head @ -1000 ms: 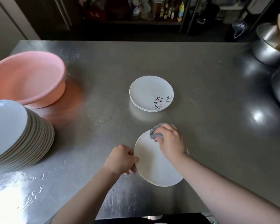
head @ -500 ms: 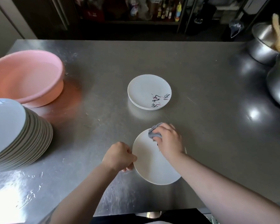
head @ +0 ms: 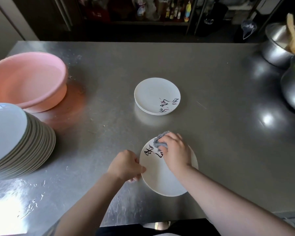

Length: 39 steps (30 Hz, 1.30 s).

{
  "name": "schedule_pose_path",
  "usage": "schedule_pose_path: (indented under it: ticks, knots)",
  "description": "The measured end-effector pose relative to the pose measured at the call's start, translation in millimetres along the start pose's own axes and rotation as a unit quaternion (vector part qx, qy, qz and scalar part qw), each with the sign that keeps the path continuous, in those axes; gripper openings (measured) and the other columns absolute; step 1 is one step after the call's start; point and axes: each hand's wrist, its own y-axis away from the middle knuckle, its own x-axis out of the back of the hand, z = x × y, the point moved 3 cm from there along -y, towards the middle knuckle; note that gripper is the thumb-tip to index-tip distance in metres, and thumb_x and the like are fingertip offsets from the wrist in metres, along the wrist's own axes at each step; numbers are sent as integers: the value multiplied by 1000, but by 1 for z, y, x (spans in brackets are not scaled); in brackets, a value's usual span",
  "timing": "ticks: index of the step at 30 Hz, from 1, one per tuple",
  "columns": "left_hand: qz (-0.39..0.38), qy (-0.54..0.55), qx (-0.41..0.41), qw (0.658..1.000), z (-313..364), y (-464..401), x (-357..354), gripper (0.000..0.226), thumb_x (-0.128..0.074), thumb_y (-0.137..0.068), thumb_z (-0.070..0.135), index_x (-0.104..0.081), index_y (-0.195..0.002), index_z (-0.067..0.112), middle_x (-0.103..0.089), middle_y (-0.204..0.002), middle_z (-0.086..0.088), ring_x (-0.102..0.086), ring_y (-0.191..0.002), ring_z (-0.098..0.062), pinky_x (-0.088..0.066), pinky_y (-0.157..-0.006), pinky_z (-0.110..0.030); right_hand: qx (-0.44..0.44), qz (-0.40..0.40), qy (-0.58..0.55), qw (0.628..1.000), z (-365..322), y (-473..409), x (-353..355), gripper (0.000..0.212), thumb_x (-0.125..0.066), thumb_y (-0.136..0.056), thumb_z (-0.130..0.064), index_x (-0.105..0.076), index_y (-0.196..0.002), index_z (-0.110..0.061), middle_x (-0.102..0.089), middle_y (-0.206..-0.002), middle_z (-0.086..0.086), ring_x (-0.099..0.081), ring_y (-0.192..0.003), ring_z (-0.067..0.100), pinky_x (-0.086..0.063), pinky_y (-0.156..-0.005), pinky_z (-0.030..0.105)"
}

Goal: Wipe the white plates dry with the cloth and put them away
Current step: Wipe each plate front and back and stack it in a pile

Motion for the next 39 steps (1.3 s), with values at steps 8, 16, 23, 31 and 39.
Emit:
schedule_pose_path:
  ticks: [8, 16, 23, 31, 39]
  knots:
    - [97, 43, -13, 994, 15, -14, 20, 13, -61, -76, 5, -66, -68, -5, -67, -53, -12, -62, -44, -20, -54, -50, -25, 44, -25, -27, 998, -2, -3, -5, 16, -74, -75, -14, -73, -89, -22, -65, -97, -7, -56, -96, 20, -44, -70, 28]
    - [119, 41, -4, 992, 9, -4, 13, 8, -65, -74, 17, -67, -75, 9, -70, -59, -3, -70, -59, -26, -60, -60, -33, -12, -1, -22, 1000, 14, -4, 1, 15, -75, -75, -13, -73, -89, -18, -65, -96, -2, -55, -95, 25, -43, -71, 31]
    - [168, 43, -13, 985, 20, -20, 21, 20, -67, -84, 18, -65, -73, 2, -68, -58, -15, -66, -50, -29, -53, -54, -29, 35, -16, -25, 999, 5, -9, -2, 20, -74, -76, -12, -74, -94, -19, -67, -100, -3, -57, -97, 24, -45, -75, 29]
    - [249, 126, 27, 960, 5, -17, 26, 15, -64, -83, 12, -66, -74, 0, -67, -57, -12, -59, -36, -18, -38, -32, -16, -10, -31, 51, 998, 38, -2, 18, 20, -68, -82, -12, -73, -99, -21, -63, -104, -9, -51, -102, 20, -39, -72, 25]
    - [313, -7, -216, 925, 1, 23, 7, 25, -77, -77, 20, -68, -101, 18, -63, -101, 5, -58, -95, -15, -46, -80, -28, -95, 119, -163, 975, 47, 16, 42, 20, -76, -76, -8, -76, -92, -20, -64, -92, -7, -61, -83, 14, -38, -69, 14]
